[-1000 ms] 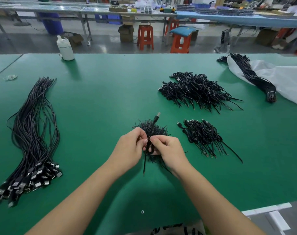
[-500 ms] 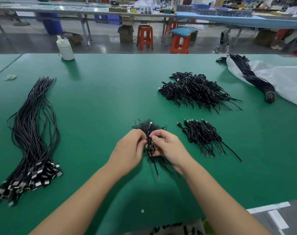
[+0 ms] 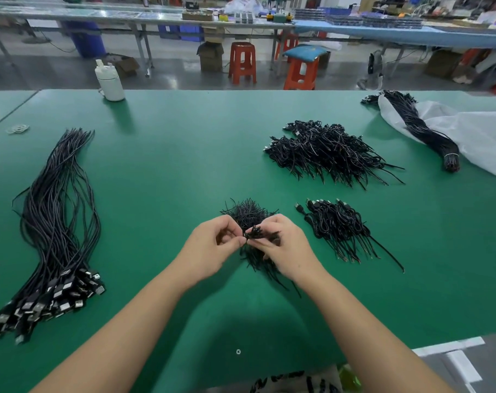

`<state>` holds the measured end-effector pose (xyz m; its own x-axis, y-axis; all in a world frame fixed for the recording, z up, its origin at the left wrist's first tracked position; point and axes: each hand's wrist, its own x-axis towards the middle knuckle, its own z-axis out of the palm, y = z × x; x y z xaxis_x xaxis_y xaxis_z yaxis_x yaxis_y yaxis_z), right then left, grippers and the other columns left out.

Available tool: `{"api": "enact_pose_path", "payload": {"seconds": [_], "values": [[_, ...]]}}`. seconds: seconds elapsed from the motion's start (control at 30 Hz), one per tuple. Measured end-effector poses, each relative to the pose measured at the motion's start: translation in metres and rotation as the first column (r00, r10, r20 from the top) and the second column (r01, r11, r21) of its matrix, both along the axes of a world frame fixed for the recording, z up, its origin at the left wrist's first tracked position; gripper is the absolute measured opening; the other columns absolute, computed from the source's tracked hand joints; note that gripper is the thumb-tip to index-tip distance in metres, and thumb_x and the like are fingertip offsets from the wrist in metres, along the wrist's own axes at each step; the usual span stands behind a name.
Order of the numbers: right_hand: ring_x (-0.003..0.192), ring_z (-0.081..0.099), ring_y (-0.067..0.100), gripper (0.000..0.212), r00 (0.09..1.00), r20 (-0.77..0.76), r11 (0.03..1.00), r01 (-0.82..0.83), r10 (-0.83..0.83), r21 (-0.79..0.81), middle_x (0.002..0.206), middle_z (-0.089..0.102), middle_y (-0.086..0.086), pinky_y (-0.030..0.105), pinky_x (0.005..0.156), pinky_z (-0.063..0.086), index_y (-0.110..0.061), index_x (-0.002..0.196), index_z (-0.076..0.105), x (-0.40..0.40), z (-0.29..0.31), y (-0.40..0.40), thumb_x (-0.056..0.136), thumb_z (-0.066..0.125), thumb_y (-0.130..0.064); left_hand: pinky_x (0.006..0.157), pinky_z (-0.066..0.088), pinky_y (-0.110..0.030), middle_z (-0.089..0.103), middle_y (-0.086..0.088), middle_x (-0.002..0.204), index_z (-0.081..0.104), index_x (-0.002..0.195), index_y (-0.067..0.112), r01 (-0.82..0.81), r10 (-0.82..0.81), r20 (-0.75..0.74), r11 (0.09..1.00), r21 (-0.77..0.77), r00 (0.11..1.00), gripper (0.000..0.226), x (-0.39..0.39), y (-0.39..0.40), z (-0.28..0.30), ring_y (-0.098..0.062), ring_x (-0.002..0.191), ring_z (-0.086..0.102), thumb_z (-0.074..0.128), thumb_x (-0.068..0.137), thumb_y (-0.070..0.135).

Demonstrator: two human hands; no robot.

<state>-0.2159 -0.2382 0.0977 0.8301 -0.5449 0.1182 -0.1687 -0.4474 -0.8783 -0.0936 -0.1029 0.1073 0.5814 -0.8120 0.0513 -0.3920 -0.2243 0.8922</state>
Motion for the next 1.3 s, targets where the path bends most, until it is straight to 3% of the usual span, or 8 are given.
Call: {"api": "enact_pose_path", "payload": {"seconds": [0.3,0.5,0.63,0.73,0.87,0.97,1.07,1.3], "values": [[0.045,0.045,0.009,0.013,0.998,-0.026,0.945,-0.044,0.056,0.323,0.051,0.051,-0.006,0.017,0.049,0.041,-0.018,0.082,0.072,-0.004,0.005,-0.003,0.093,0.067,-0.015,0.073,0.043,-0.031,0.057,0.006,0.082,0.056,0.085,0.016,0.131,-0.11,0.607,0.991,0.01,0.787,0.011,-0.005,0.002,0.008,-0.016,0.076,0.05,0.063,0.09,0.01],[0.049,0.044,0.012,0.03,0.998,-0.022,0.857,-0.036,0.055,0.515,0.052,0.045,-0.003,0.019,0.054,0.045,-0.019,0.073,0.072,-0.002,0.001,0.002,0.099,0.058,-0.017,0.066,0.04,-0.034,0.054,-0.002,0.08,0.055,0.084,0.013,0.183,-0.131,0.899,0.981,0.058,0.417,0.021,-0.004,0.001,-0.004,-0.025,0.071,0.049,0.067,0.078,-0.003],[0.052,0.038,0.012,0.014,0.997,-0.017,0.832,-0.056,0.079,0.551,0.06,0.042,0.004,0.025,0.053,0.05,-0.006,0.094,0.068,-0.001,0.001,0.001,0.099,0.058,-0.014,0.066,0.041,-0.035,0.056,-0.001,0.081,0.056,0.086,0.015,0.196,-0.121,0.943,0.979,0.062,0.31,0.015,-0.002,-0.001,-0.006,-0.025,0.074,0.051,0.064,0.081,0.003],[0.048,0.043,0.014,0.024,1.0,0.022,0.857,-0.029,0.021,0.514,0.052,0.047,-0.001,0.03,0.055,0.053,-0.007,0.118,0.052,-0.002,0.003,-0.002,0.096,0.062,-0.008,0.07,0.045,-0.036,0.059,0.003,0.083,0.059,0.087,0.016,0.177,-0.148,0.847,0.982,0.065,0.511,0.008,-0.002,-0.002,-0.002,-0.022,0.08,0.054,0.053,0.088,0.021],[0.066,0.06,0.028,0.016,0.995,0.089,0.912,-0.082,0.05,0.402,0.066,0.061,0.009,0.034,0.068,0.058,-0.01,0.109,0.061,-0.004,0.011,0.0,0.099,0.054,-0.002,0.07,0.043,-0.02,0.059,0.011,0.076,0.056,0.083,0.025,0.079,-0.053,0.447,0.996,-0.041,0.893,0.013,-0.006,0.0,0.0,-0.006,0.073,0.054,0.063,0.087,0.015],[0.081,0.068,0.026,0.027,0.991,0.082,0.927,-0.127,0.105,0.354,0.093,0.069,0.02,0.039,0.087,0.058,-0.008,0.117,0.066,-0.005,0.012,-0.001,0.098,0.051,0.004,0.061,0.041,-0.013,0.058,0.011,0.066,0.057,0.078,0.024,-0.017,0.026,0.222,0.999,-0.043,0.975,0.019,-0.005,-0.002,0.001,-0.004,0.062,0.051,0.067,0.086,0.01],[0.076,0.065,0.008,0.035,0.987,0.056,0.95,-0.159,0.149,0.269,0.089,0.07,0.004,0.021,0.081,0.054,-0.008,0.122,0.066,-0.009,0.01,-0.001,0.093,0.058,0.009,0.054,0.04,-0.018,0.063,0.006,0.063,0.061,0.08,0.017,-0.014,0.014,-0.013,0.999,-0.037,1.0,0.013,-0.002,-0.003,0.0,-0.007,0.054,0.049,0.066,0.089,0.01],[0.065,0.055,0.004,0.011,0.995,-0.033,0.983,-0.094,0.09,-0.159,0.071,0.061,-0.007,0.024,0.069,0.045,-0.013,0.086,0.074,-0.013,0.01,-0.005,0.094,0.066,-0.016,0.062,0.044,-0.02,0.06,0.004,0.07,0.061,0.084,0.018,0.061,-0.061,0.004,0.998,-0.012,0.998,0.011,-0.004,-0.004,-0.002,-0.011,0.063,0.052,0.065,0.093,0.011]]}}
